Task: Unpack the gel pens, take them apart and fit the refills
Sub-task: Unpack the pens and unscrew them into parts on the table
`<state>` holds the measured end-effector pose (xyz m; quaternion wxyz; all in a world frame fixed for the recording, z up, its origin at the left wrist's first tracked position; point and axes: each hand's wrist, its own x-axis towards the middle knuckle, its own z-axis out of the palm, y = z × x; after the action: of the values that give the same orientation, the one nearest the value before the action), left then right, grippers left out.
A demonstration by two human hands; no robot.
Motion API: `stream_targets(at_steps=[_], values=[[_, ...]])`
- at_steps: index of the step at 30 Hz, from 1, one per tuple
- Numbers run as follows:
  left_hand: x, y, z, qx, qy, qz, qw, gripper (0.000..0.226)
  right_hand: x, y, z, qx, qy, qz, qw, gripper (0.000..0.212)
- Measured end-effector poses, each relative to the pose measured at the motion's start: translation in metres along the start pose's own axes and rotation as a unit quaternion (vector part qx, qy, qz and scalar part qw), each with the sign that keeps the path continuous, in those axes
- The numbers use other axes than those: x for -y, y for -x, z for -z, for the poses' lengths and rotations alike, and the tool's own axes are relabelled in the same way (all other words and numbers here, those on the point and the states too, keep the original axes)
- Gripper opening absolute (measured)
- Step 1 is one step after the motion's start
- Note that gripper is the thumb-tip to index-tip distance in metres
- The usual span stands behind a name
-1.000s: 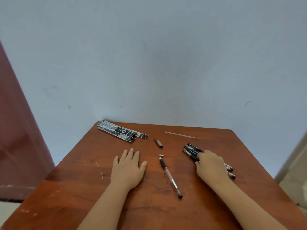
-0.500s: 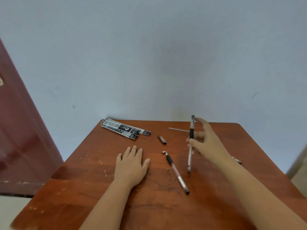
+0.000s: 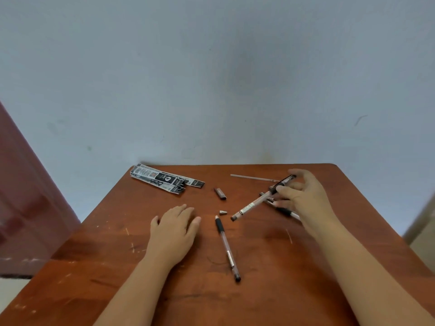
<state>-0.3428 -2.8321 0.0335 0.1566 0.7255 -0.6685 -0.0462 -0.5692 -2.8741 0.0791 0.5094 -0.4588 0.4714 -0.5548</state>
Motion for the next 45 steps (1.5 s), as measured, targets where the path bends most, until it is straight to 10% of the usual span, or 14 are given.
stream_targets(at_steps=[6,12,23,28,45], values=[[-0.015,0.010,0.005,-0.094,0.213,-0.122,0.965,0.056,-0.016,0.011,-0.014,0.073,0.107,0.035,0.991,0.021],[-0.015,0.009,0.003,-0.103,0.123,-0.192,0.968,0.025,-0.022,0.019,-0.028,0.183,0.197,0.025,0.963,0.020],[-0.010,0.005,0.004,-0.141,-0.004,-0.221,0.965,0.018,-0.015,0.019,-0.020,0.160,0.267,0.100,0.945,0.016],[-0.007,0.009,0.006,-0.039,0.061,-0.196,0.978,0.003,-0.021,0.022,-0.024,0.179,0.293,0.120,0.931,0.014],[-0.017,0.003,-0.005,-0.065,0.021,-0.214,0.974,0.026,-0.037,0.015,-0.029,0.184,0.394,0.160,0.886,0.018]])
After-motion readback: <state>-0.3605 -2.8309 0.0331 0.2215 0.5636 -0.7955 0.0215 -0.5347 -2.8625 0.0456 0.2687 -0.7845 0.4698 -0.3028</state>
